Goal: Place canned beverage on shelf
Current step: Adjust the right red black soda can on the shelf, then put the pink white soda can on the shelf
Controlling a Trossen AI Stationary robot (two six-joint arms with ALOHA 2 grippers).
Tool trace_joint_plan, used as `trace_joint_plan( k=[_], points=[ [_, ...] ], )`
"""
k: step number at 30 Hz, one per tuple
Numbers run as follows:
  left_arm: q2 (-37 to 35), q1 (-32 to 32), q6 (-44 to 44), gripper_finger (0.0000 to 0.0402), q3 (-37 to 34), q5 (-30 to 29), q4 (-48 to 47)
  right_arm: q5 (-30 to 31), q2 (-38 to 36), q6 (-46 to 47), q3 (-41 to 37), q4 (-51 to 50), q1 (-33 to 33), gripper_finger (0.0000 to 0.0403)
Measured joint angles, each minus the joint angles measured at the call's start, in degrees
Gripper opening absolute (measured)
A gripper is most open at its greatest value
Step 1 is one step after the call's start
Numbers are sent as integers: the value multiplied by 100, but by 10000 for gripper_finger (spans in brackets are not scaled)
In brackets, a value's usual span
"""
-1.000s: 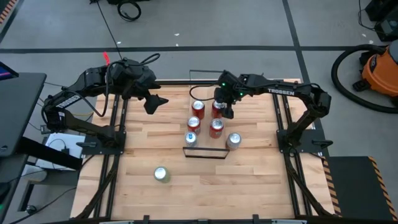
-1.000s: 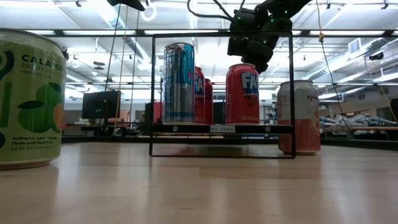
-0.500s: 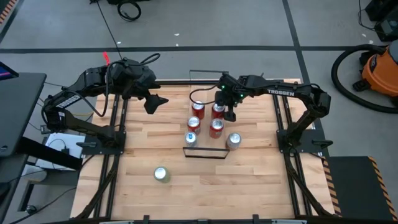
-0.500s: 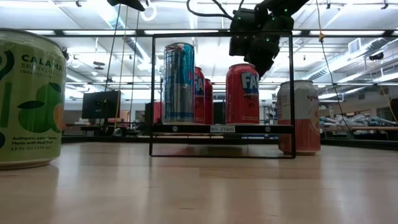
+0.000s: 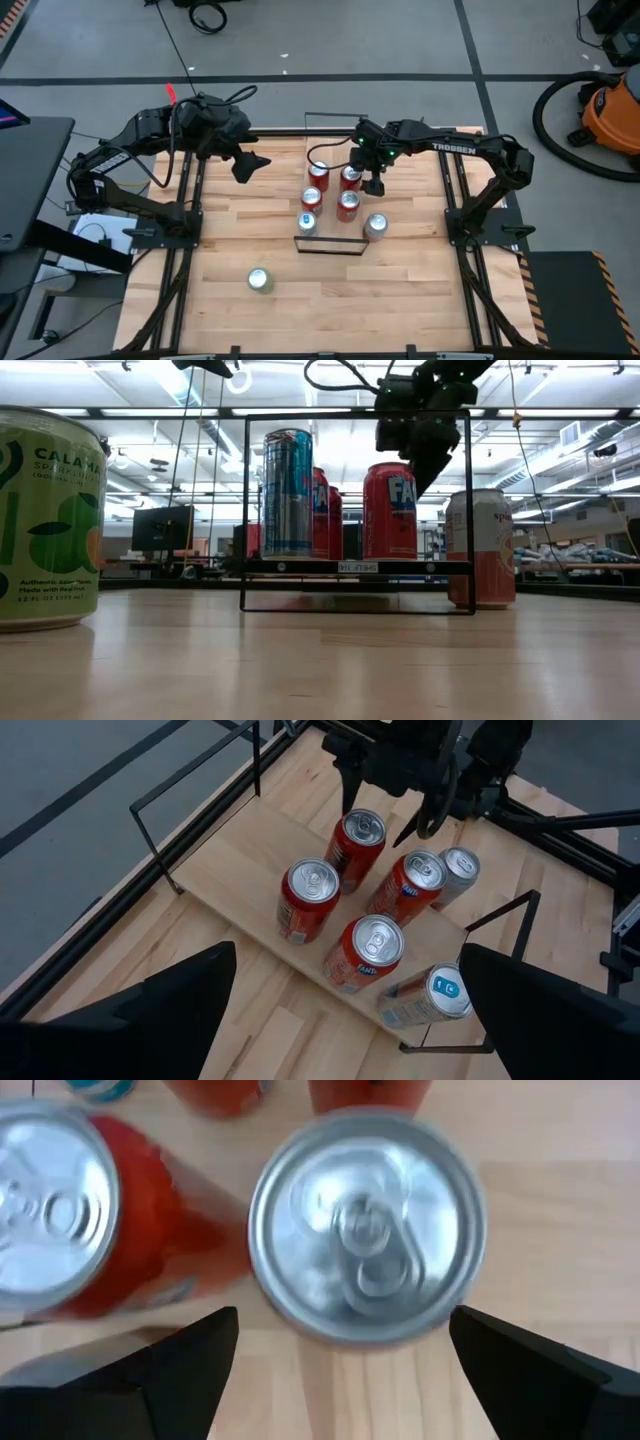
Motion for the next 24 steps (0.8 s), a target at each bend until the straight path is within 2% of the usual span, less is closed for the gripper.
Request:
trace_joint_plan(
  k=[11,15,24],
  points=[
    [0,1,67,396,0,0,0,188,-601,562,3,-1012,92,374],
    [0,1,187,396,0,0,34,147,-903,698,2,-1345,439,374],
    [0,2,413,396,2,-36,370,152,-1244,1533,-554,-823,1453,374]
  ],
)
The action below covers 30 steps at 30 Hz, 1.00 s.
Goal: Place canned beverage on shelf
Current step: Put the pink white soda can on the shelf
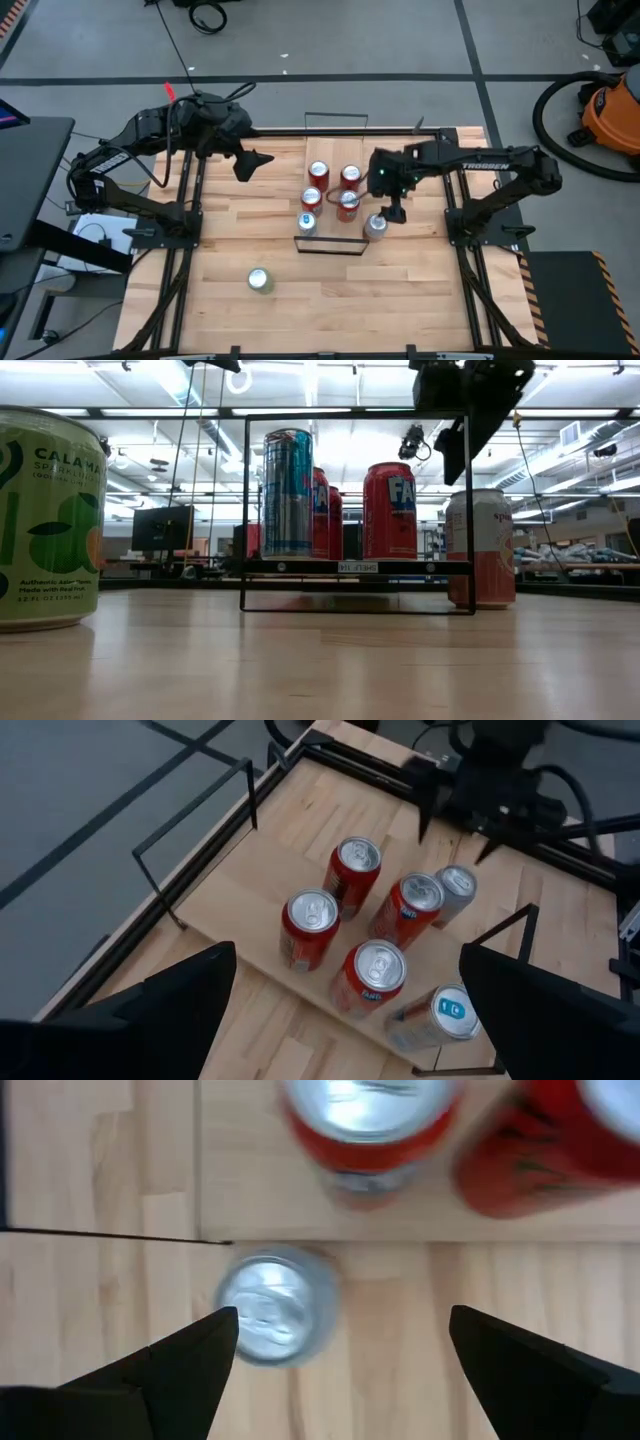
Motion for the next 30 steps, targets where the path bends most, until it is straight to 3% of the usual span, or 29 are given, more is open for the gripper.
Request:
trace_joint_plan(
  k=[10,16,30],
  points=[
    [0,0,66,396,0,4,14,551,-22,703,-288,576,791,374],
    [0,-1,57,396,0,7,14,781,-19,1294,-543,699,963,374],
    [0,-1,-2,396,0,25,9,1195,-17,1385,-1119,1415,1154,374]
  ],
)
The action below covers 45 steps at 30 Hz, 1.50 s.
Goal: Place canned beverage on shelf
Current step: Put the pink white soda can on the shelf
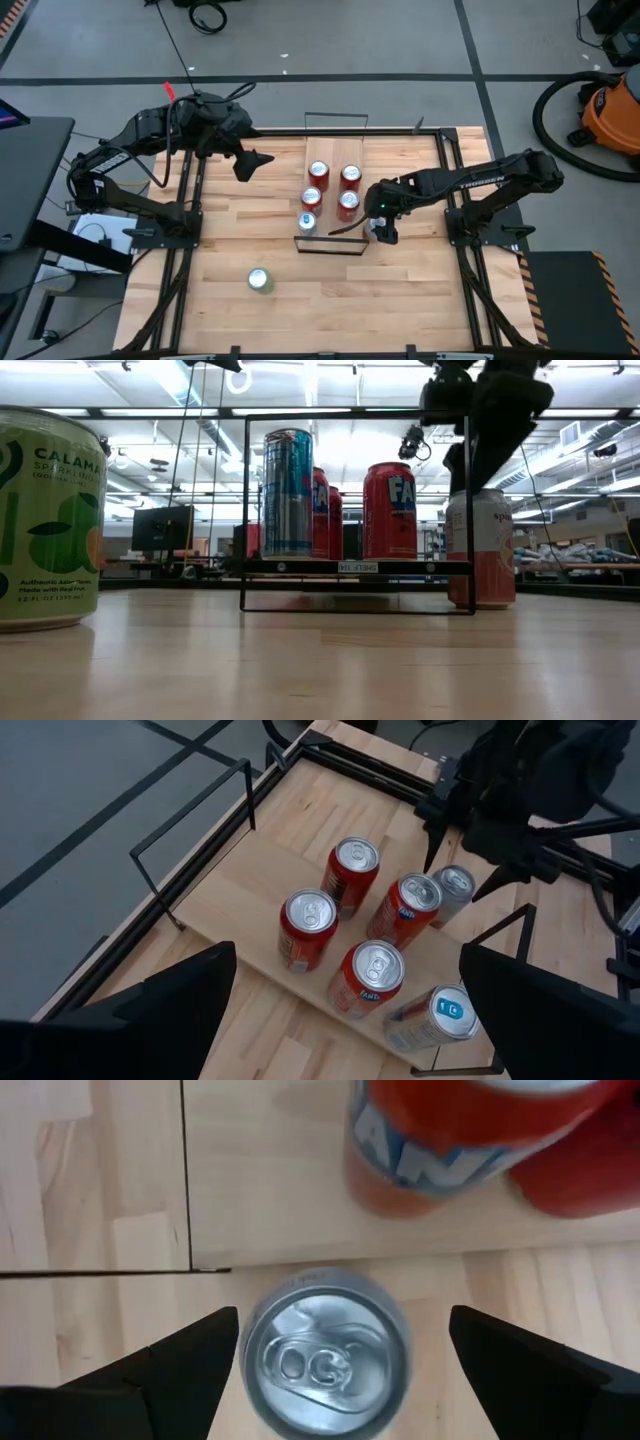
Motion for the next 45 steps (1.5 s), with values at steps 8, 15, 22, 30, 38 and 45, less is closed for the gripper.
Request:
trace_joint_plan(
  k=[8,15,22,30,38,45],
  points=[
    [0,1,2,396,0,-1,-5,-2,0,284,-507,445,0,374],
    [0,1,3,396,0,-3,-3,-41,2,448,-791,769,-4,373],
    [0,0,89,396,0,-5,-3,-60,2,354,-826,773,-32,354],
    [0,1,4,396,0,-6,-1,-356,-19,84,-817,699,-297,313],
    [0,1,-13,396,0,-8,8,-278,-96,-277,-669,166,-838,321],
    [0,1,-173,396,0,-71,56,-286,-105,-822,-638,107,-1409,321]
  ],
)
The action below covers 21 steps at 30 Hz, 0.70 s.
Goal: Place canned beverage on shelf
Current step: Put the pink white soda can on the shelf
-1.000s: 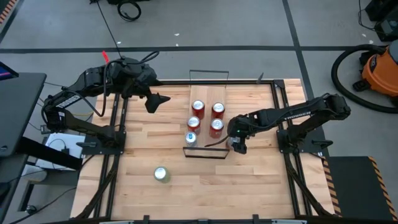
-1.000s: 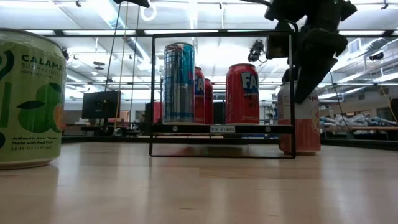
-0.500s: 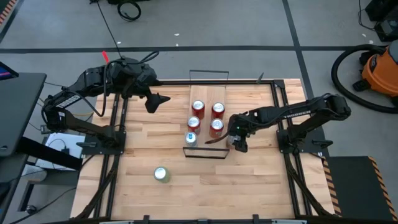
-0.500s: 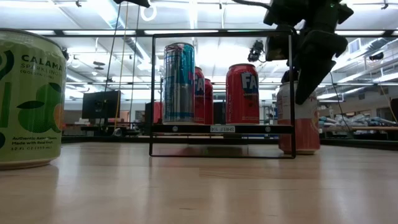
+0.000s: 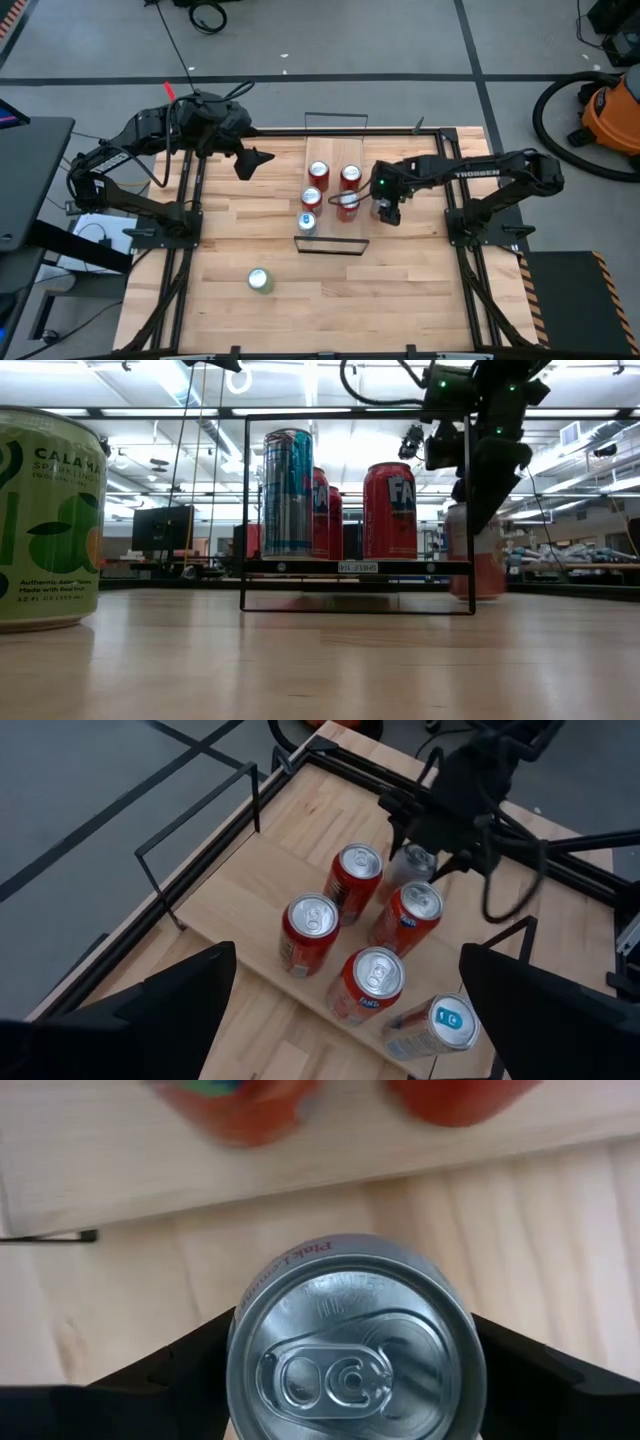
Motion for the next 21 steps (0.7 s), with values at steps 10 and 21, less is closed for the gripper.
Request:
trace_joint_plan(
  k=[10,21],
  points=[
    [0,0,-103,396,0,4,70,0,-2,-567,4,6,-799,321],
    [93,0,-198,396,2,10,273,2,-4,-1247,739,-7,-1558,321]
  ],
)
